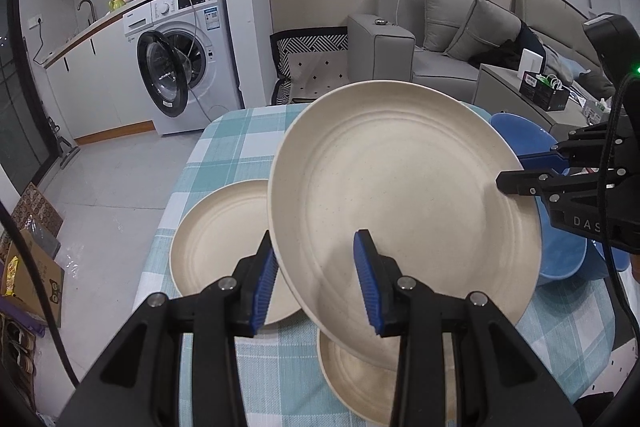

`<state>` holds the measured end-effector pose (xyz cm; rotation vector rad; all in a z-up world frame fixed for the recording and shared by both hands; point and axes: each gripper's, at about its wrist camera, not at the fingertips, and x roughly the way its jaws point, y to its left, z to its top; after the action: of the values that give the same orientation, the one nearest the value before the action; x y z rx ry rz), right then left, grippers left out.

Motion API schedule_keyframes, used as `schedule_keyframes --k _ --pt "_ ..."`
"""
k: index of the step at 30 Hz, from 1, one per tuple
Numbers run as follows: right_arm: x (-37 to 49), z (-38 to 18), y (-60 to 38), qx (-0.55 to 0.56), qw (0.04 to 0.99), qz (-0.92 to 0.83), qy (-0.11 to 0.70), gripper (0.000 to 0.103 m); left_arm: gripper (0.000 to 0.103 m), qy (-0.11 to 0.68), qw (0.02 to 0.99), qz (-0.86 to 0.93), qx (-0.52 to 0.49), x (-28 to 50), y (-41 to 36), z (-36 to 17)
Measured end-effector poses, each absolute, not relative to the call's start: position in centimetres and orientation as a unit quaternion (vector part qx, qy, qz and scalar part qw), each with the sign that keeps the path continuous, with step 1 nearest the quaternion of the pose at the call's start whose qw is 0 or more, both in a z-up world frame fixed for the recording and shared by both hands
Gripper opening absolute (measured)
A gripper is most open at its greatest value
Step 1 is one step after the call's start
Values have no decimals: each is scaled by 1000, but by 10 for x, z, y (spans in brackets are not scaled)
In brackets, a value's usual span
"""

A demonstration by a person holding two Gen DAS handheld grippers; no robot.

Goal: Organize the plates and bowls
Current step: 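Lift the beige plate with the right gripper and carry it toward the other plates, then lower the held beige plate onto the stacked beige plate with the right gripper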

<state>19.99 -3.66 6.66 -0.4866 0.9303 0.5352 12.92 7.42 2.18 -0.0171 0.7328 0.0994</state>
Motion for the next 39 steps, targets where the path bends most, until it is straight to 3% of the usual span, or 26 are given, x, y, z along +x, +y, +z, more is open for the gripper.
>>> schedule_keyframes --k 39 --pt "152 25 -35 -262 812 265 448 17 37 367 929 46 -28 83 73 -17"
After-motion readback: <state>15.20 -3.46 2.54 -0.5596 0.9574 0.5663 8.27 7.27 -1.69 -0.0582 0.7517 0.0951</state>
